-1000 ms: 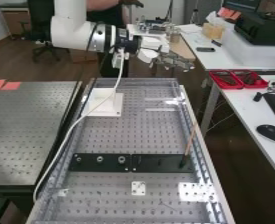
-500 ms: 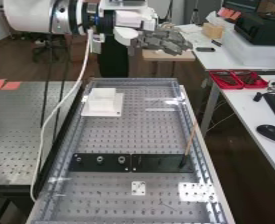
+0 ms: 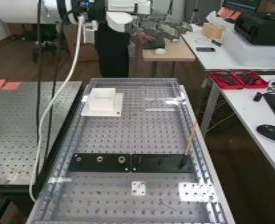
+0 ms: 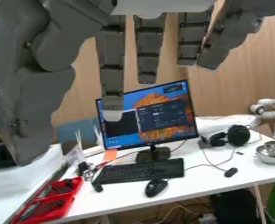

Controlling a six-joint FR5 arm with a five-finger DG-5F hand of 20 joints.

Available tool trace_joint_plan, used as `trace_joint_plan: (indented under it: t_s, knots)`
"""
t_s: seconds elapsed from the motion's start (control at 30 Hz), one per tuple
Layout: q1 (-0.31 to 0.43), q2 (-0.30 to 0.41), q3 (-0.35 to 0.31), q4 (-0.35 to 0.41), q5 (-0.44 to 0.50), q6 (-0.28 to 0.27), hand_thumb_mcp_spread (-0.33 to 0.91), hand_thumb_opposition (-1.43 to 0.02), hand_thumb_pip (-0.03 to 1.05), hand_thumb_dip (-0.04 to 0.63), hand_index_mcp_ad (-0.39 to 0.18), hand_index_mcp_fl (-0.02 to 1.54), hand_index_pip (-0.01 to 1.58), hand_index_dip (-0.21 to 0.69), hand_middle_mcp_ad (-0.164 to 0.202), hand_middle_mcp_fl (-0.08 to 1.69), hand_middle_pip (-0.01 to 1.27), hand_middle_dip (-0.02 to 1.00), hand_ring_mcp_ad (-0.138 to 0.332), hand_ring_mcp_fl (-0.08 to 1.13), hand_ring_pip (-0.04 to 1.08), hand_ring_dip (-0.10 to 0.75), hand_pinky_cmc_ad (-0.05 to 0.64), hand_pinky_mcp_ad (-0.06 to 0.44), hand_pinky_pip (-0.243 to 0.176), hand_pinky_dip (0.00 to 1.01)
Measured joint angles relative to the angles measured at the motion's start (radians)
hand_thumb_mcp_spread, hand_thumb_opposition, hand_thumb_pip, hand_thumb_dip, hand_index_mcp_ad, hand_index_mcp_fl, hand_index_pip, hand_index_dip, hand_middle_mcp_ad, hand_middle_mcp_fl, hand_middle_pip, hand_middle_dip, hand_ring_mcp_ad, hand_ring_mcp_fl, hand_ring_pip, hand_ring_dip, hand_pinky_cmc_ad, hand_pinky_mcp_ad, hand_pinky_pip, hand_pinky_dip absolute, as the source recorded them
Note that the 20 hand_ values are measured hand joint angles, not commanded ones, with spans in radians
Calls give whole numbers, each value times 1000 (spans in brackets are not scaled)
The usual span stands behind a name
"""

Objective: Grab the drill bit and place it in the clear container

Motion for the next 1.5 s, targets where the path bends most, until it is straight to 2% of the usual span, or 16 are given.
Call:
trace_joint_plan:
  t_s: [0.1,0.3,0.77,0.93,0.97,1.03,1.1,1.13,1.2,1.23,1.27,1.3,1.4,1.43,1.5]
  knots:
    - [-3,6,1,-3,7,0,393,-742,278,148,-87,691,51,653,56,227,119,253,197,30,110,87,304,150,-77,326]
    - [-11,20,1,5,-5,0,393,-742,269,127,-96,693,37,667,56,230,119,253,201,30,113,87,304,150,-77,353]
    - [-17,24,12,-22,5,-7,393,-742,269,133,-87,691,42,682,56,227,119,253,197,31,110,87,304,152,-79,368]
    - [-25,33,20,-29,-18,-25,393,-742,264,134,-87,691,37,686,56,227,119,253,197,31,110,87,304,152,-79,368]
    - [-26,36,24,-33,-18,-29,396,-747,262,115,-84,691,37,688,56,227,119,253,197,31,110,87,304,152,-79,368]
    - [-27,38,33,-44,-21,-35,379,-730,248,101,-75,661,37,688,58,227,119,253,201,31,110,87,304,152,-79,367]
    - [-29,38,52,-78,-24,-42,367,-709,175,84,-75,543,28,686,58,227,119,251,202,37,112,87,305,152,-79,368]
    - [-29,38,57,-86,-25,-44,346,-714,173,84,-73,492,24,672,61,227,119,251,202,38,112,87,305,154,-79,368]
    - [-30,41,75,-119,-31,-51,321,-684,162,70,-59,323,17,579,70,195,119,250,202,38,108,87,307,152,-80,375]
    - [-31,43,76,-123,-30,-53,300,-682,154,54,-63,281,23,543,72,182,117,243,202,47,108,87,309,152,-82,382]
    - [-31,46,76,-125,-27,-55,284,-663,147,52,-40,239,21,480,84,185,120,234,201,38,108,86,312,155,-89,384]
    - [-30,52,74,-126,-24,-62,283,-667,145,51,-37,220,24,443,93,187,124,223,216,47,105,87,309,168,-93,394]
    - [-24,68,63,-118,-14,-91,269,-668,145,51,-24,220,52,379,91,216,140,204,216,66,106,87,311,169,-93,396]
    - [-22,81,53,-107,-8,-106,272,-668,145,37,-24,223,52,353,89,216,140,202,215,75,110,84,328,187,-89,396]
    - [-21,111,28,-73,-8,-114,272,-668,145,37,-24,307,70,321,96,265,138,194,232,79,113,84,340,201,-93,401]
